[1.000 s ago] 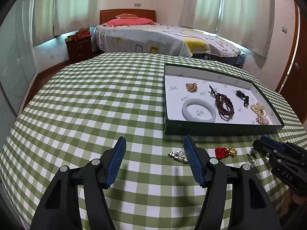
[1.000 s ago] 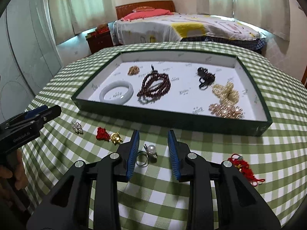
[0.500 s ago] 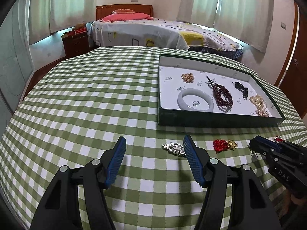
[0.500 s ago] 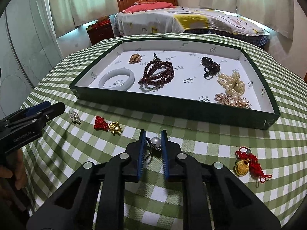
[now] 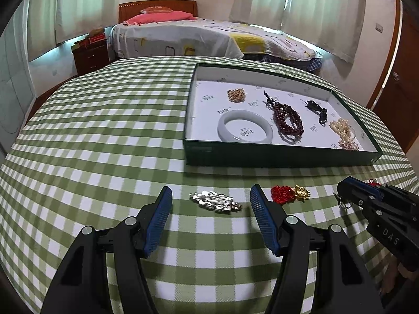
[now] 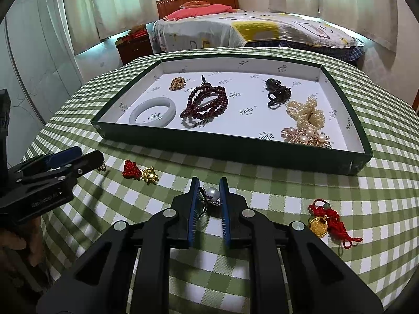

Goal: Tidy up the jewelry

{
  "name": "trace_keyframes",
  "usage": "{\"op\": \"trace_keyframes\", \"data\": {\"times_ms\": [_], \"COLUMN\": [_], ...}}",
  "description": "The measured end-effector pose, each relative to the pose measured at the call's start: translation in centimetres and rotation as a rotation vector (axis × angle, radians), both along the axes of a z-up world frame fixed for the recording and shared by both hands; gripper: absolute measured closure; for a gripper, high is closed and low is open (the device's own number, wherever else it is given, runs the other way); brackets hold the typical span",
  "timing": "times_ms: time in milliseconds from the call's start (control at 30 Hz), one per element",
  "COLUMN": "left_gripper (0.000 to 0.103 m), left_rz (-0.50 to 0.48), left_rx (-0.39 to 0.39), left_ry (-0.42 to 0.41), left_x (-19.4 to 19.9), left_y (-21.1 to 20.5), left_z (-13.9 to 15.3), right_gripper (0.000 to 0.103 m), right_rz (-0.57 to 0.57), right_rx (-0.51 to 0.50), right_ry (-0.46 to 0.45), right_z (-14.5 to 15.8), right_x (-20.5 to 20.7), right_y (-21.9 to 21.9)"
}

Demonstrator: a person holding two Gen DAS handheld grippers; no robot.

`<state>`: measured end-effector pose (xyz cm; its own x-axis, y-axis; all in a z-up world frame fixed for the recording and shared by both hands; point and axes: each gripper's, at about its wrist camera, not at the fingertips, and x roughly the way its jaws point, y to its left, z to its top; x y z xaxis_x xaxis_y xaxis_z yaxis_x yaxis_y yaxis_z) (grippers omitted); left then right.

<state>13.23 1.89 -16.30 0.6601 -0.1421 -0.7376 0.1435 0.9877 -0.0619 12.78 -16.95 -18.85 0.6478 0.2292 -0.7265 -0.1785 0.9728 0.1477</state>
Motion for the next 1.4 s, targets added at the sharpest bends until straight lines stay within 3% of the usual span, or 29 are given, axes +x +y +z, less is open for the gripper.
{"op": "trace_keyframes", "data": {"times_ms": [167, 333, 400, 1400], "left_gripper": [0.046, 0.064, 0.066, 0.067], "left_rz": [-0.001, -0.013, -0.020, -0.044], "left_rx": [-0.004, 0.003, 0.005, 0.001], "left_ry": [0.023, 0.021, 0.019, -0.058], "left_x": [0.4, 0.4, 0.3, -1.1], "left_y": [-0.1, -0.1, -0.2, -0.6], "left_z": [-0.4, -0.3, -0.3, 2.1], "right_gripper": [0.087, 0.087, 0.087, 0.087], "right_rz": [0.000, 0.001, 0.002, 0.001], "right_rx": [0.003, 0.006, 0.007, 0.005], "right_ry": [0.000, 0.003, 0.004, -0.034], "right_z": [0.0, 0.0, 0.0, 1.5], "right_x": [0.0, 0.0, 0.0, -0.3], "right_y": [-0.1, -0.1, -0.1, -0.4]}}
